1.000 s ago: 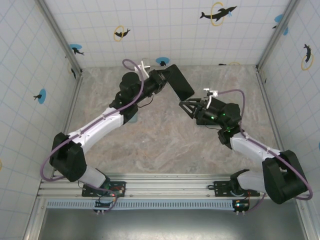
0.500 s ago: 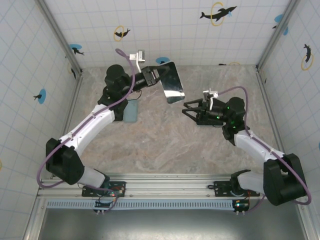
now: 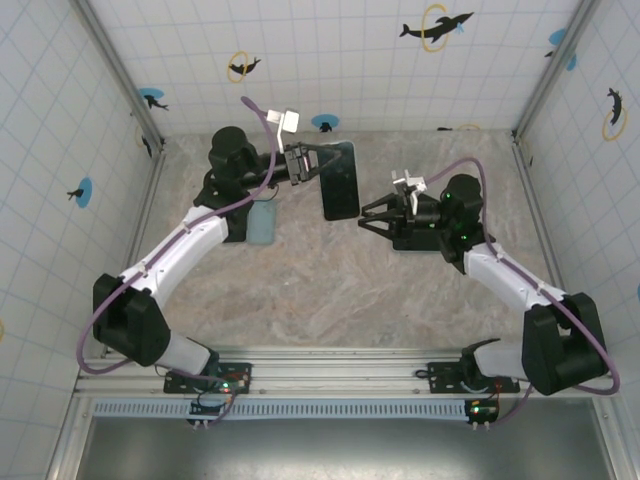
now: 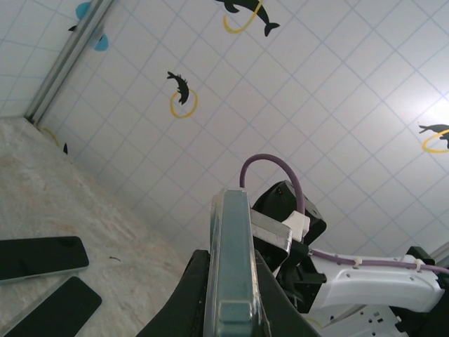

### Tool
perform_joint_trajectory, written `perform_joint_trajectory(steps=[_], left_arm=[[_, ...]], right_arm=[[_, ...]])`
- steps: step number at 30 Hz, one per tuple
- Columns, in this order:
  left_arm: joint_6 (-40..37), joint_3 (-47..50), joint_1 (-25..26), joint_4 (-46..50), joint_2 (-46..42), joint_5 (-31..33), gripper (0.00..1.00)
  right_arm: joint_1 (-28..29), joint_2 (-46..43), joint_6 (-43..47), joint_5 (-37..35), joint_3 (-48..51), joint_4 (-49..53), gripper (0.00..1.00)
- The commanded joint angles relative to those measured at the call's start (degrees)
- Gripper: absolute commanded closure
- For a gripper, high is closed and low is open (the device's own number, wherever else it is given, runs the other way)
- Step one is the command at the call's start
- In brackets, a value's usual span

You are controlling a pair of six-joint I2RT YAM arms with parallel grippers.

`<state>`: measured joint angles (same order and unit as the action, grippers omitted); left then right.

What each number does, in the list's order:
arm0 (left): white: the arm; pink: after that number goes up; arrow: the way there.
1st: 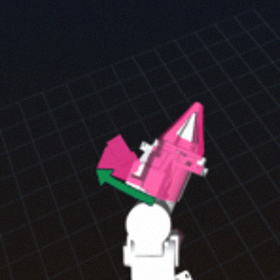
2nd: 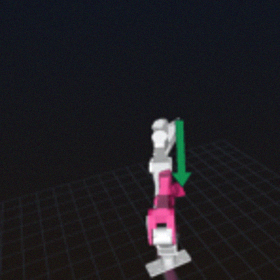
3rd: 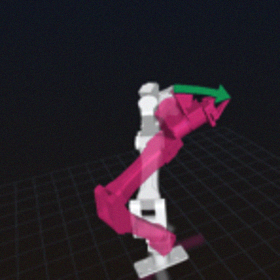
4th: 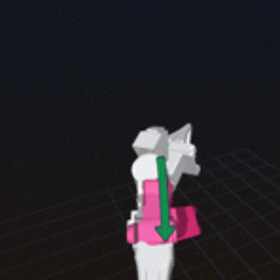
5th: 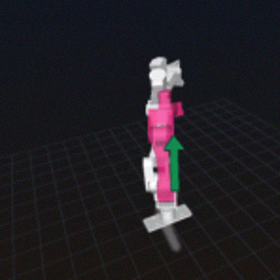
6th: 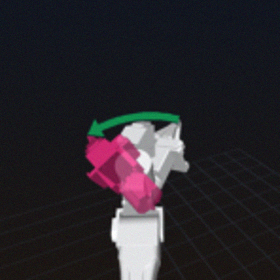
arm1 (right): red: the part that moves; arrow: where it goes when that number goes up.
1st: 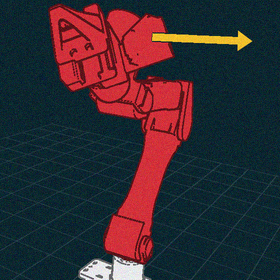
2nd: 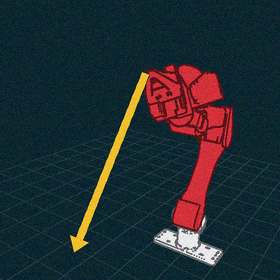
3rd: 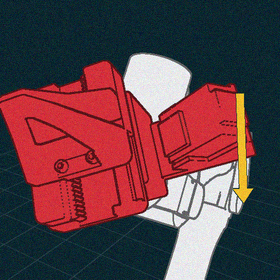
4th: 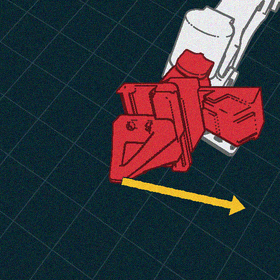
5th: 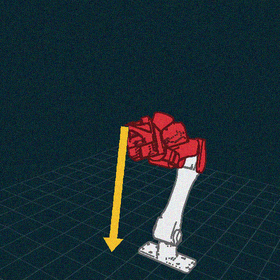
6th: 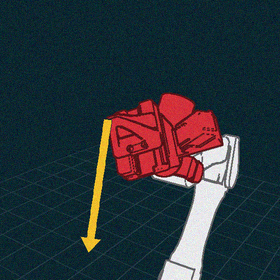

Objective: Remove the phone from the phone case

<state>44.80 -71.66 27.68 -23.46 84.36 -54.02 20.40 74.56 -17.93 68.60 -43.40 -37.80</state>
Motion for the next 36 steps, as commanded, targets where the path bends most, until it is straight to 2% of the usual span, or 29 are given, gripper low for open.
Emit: perform_joint_trajectory(steps=[1, 10, 23, 28, 31, 36], left_arm=[[-0.86, -2.11, -0.28, -3.11, 0.02, -2.14, 1.00], [0.46, -1.89, -0.28, -3.17, 0.19, -2.50, 1.00], [0.56, -2.42, -0.26, -0.71, 0.44, -3.55, 1.00], [1.73, -3.20, -0.26, -1.70, 0.76, -3.46, 1.00], [2.53, -3.45, -0.26, -2.04, 0.81, -4.11, 1.00], [3.34, -3.34, -0.26, -1.41, 0.50, -6.35, 1.00]], right_arm=[[1.21, 1.15, 1.72, 0.63, -2.97, 1.10, 0.66], [2.17, 2.45, 2.89, 1.60, -4.20, 2.59, 0.77], [2.59, 2.91, 3.17, 1.71, -5.68, 3.17, 0.76], [2.55, 3.39, 4.42, 2.84, -5.85, 4.70, 0.82], [2.68, 3.35, 7.73, 3.77, -6.31, 7.57, 0.85], [2.94, 2.87, 16.72, 4.14, -8.62, 17.36, 0.85]])
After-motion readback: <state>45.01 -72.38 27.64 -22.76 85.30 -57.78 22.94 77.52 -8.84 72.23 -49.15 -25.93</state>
